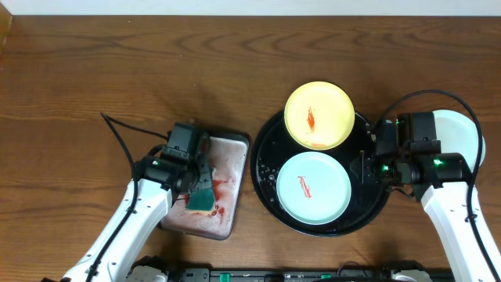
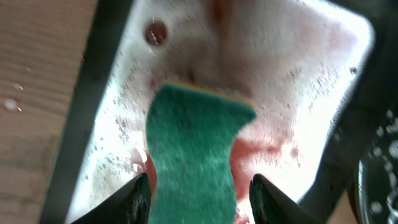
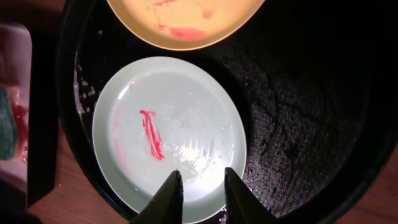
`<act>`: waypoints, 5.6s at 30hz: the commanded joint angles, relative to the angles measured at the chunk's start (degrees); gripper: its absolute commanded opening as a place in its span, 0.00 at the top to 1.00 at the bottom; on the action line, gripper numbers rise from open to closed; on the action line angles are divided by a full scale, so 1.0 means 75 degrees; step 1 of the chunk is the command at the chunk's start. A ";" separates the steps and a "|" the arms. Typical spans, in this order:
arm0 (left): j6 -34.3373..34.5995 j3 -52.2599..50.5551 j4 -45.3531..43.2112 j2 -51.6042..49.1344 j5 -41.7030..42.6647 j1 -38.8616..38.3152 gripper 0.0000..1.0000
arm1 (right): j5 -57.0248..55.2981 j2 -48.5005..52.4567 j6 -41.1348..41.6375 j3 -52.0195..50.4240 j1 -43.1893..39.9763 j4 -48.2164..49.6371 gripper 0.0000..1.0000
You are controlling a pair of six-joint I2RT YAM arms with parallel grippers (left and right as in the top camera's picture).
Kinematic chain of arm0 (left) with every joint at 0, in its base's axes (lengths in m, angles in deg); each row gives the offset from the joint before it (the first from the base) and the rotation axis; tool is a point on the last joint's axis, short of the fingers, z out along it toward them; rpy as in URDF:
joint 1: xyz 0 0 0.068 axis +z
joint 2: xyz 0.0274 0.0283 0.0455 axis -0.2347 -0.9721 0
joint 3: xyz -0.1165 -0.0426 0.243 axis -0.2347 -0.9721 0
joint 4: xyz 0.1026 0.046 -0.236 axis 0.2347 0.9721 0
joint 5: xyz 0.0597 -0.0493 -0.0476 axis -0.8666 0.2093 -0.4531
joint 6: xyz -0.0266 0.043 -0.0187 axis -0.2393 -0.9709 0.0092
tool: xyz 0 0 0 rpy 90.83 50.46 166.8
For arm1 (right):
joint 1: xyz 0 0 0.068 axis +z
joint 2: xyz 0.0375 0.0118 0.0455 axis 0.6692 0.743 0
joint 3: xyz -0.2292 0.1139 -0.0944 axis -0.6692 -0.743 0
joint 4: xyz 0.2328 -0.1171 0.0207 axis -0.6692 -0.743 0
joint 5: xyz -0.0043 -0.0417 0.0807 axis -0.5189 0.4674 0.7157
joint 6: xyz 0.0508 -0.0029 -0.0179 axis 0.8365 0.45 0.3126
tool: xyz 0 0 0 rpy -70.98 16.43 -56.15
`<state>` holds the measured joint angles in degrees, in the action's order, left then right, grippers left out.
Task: Clean dirty plates on tray and stack at the side
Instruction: 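Dip and rub the sponge in the soapy tray with left gripper, then lift the sponge with left gripper and carry it to the green plate, then scrub the green plate on the black tray with the sponge, then return the sponge to the soapy grey tray with left gripper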
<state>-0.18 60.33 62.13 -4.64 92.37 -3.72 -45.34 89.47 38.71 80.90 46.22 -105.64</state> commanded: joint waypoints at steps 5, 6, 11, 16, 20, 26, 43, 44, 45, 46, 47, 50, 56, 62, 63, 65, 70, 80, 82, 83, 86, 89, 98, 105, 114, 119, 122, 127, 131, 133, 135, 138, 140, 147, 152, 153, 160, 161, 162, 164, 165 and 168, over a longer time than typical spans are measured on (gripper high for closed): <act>0.0079 -0.0787 -0.0662 -0.0443 0.0522 0.0026 0.54 | 0.0058 -0.0032 -0.0047 0.0006 0.0052 0.0003 0.79; 0.0125 -0.0956 -0.0909 -0.0568 0.0522 0.0026 0.56 | 0.0055 -0.0032 -0.0047 0.0006 0.0052 0.0003 0.79; 0.0125 -0.1428 -0.1632 -0.1241 0.0522 0.0026 0.68 | 0.0055 -0.0032 -0.0050 0.0006 0.0052 -0.0029 0.79; 0.0128 -0.1364 -0.1821 -0.1597 0.0635 0.0026 0.92 | 0.0052 -0.0032 -0.0050 0.0006 0.0052 0.0020 0.77; 0.0117 -0.0702 -0.1163 -0.1291 0.0775 0.0029 0.93 | -0.0251 -0.0032 -0.0041 -0.0003 0.0052 0.0029 0.77; -0.0117 0.0615 0.0143 -0.0565 0.0778 0.0026 0.93 | -0.1067 0.0210 0.0755 -0.0085 0.0052 -0.0073 0.82; 0.0507 0.1821 0.0213 -0.0026 0.1836 -0.1341 0.93 | 0.0032 0.2419 0.0408 -0.0877 0.0058 0.1329 0.80; 0.0629 0.1821 0.0117 -0.0055 0.1836 -0.1489 0.93 | 0.0029 0.2474 0.0408 -0.0909 0.0070 0.1425 0.83; 0.0740 0.1818 0.0020 -0.0093 0.1839 -0.1620 0.93 | 0.0026 0.2512 0.0408 -0.0950 0.0093 0.1524 0.87; 0.0868 0.1818 -0.0114 -0.0140 0.1839 -0.1784 0.93 | 0.0029 0.2527 0.0408 -0.1026 0.0122 0.1670 0.91; 0.0985 0.1818 -0.0230 -0.0184 0.1839 -0.1912 0.93 | 0.0026 0.2527 0.0408 -0.1107 0.0154 0.1801 0.94; 0.1376 0.1818 -0.0723 -0.0420 0.1839 -0.2390 0.93 | -0.0070 0.2538 0.0414 -0.1472 0.0297 0.2261 0.99; 0.1740 0.1818 -0.1306 -0.1131 0.1868 -0.3022 0.93 | -0.0918 0.2538 0.0670 -0.1856 0.0353 0.2463 0.99; 0.2110 0.1818 -0.2011 -0.1807 0.1950 -0.3468 0.93 | -0.0915 0.2538 0.0670 -0.1856 0.0353 0.2637 0.99; 0.2110 0.1818 -0.2224 -0.1941 0.1944 -0.3564 0.93 | -0.0918 0.2538 0.0667 -0.1856 0.0356 0.2643 0.99; 0.2241 0.1818 -0.2655 -0.2267 0.1947 -0.3745 0.93 | -0.0918 0.2538 0.0667 -0.1856 0.0353 0.2634 0.99; 0.2815 0.1818 -0.3506 -0.3212 0.1944 -0.4077 0.93 | -0.0915 0.2538 0.0670 -0.1856 0.0353 0.2582 0.99; 0.3153 0.1818 -0.5047 -0.5115 0.2506 -0.4363 0.93 | -0.0886 0.2538 0.0670 -0.1856 0.0353 0.2521 0.99; 0.2894 0.1818 -0.4774 -0.5257 0.2250 -0.4293 0.93 | -0.0886 0.2538 0.0670 -0.1856 0.0353 0.2515 0.99; 0.2894 0.1818 -0.4558 -0.5269 0.2014 -0.4264 0.93 | -0.0886 0.2538 0.0670 -0.1856 0.0353 0.2509 0.99; 0.2716 0.1821 -0.3407 -0.5234 0.0265 -0.4164 0.93 | -0.0886 0.2538 0.0670 -0.1856 0.0353 0.2483 0.99; 0.2722 0.2011 -0.2393 -0.5173 -0.0799 -0.4100 0.93 | -0.0892 0.2538 0.0667 -0.1856 0.0353 0.2454 0.99; 0.2235 0.3281 -0.0114 -0.5123 -0.3153 -0.4100 0.93 | -0.0892 0.2538 0.0667 -0.1856 0.0353 0.2425 0.99; 0.2238 0.3267 -0.1591 -0.5225 0.0017 -0.4112 0.93 | -0.0889 0.2538 0.0670 -0.1856 0.0353 0.2428 0.99; 0.3398 0.3267 -0.3314 -0.5520 0.2390 -0.4503 0.93 | -0.0889 0.2538 0.0670 -0.1856 0.0353 0.2430 0.99; 0.3398 0.3267 -0.3316 -0.5904 0.2952 -0.4628 0.93 | -0.0889 0.2538 0.0670 -0.1856 0.0353 0.2430 0.99; 0.3386 0.3264 -0.3235 -0.6067 0.3407 -0.4657 0.93 | -0.0889 0.2538 0.0670 -0.1856 0.0353 0.2428 0.99; 0.3363 0.3270 -0.2894 -0.6079 0.3552 -0.4654 0.92 | -0.0892 0.2538 0.0670 -0.1856 0.0353 0.2407 0.99; 0.2917 0.3273 -0.2060 -0.5974 0.3593 -0.4645 0.93 | -0.0892 0.2538 0.0670 -0.1856 0.0353 0.2428 0.99; 0.2725 0.3279 -0.1670 -0.5869 0.3436 -0.4607 0.93 | -0.0892 0.2538 0.0670 -0.1856 0.0353 0.2433 0.99; 0.2678 0.3302 -0.1119 -0.5697 0.3077 -0.4535 0.93 | -0.0892 0.2538 0.0670 -0.1856 0.0353 0.2433 0.99; 0.2634 0.3314 -0.0303 -0.5330 0.1947 -0.4398 0.93 | -0.0892 0.2538 0.0670 -0.1856 0.0353 0.2430 0.99; 0.2634 0.3314 0.0082 -0.5045 0.0915 -0.4304 0.93 | -0.0895 0.2538 0.0670 -0.1856 0.0353 0.2433 0.99; 0.2632 0.3311 0.0469 -0.4555 -0.3080 -0.4226 0.93 | -0.1008 0.2538 0.0664 -0.1856 0.0353 0.2419 0.99; 0.2486 0.3311 0.0385 -0.4575 -0.3541 -0.4223 0.92 | -0.1005 0.2538 0.0664 -0.1856 0.0353 0.2416 0.99; 0.2384 0.3316 0.0353 -0.4564 -0.3529 -0.4226 0.93 | -0.1008 0.2538 0.0664 -0.1856 0.0353 0.2410 0.99; 0.1923 0.3663 0.0382 -0.3727 -0.2565 -0.4167 0.93 | -0.1005 0.2538 0.0667 -0.1856 0.0353 0.2398 0.99; 0.1920 0.3704 0.0370 -0.3456 -0.2503 -0.4132 0.93 | -0.1005 0.2538 0.0667 -0.1856 0.0353 0.2398 0.99; 0.1920 0.3727 0.0350 -0.3153 -0.2419 -0.4065 0.93 | -0.1005 0.2538 0.0667 -0.1856 0.0353 0.2398 0.99; 0.1918 0.3730 0.0338 -0.2559 -0.2238 -0.3908 0.92 | -0.1003 0.2538 0.0667 -0.1856 0.0353 0.2401 0.99; 0.1903 0.3730 0.0391 -0.2192 -0.2101 -0.3786 0.93 | -0.1003 0.2538 0.0667 -0.1856 0.0353 0.2407 0.99; 0.1711 0.3727 0.0755 -0.1364 -0.1842 -0.3378 0.92 | -0.1000 0.2538 0.0664 -0.1851 0.0353 0.2442 0.99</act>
<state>15.05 86.82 65.47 -21.58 77.48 -31.94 -45.85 107.45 44.52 68.26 49.06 -86.71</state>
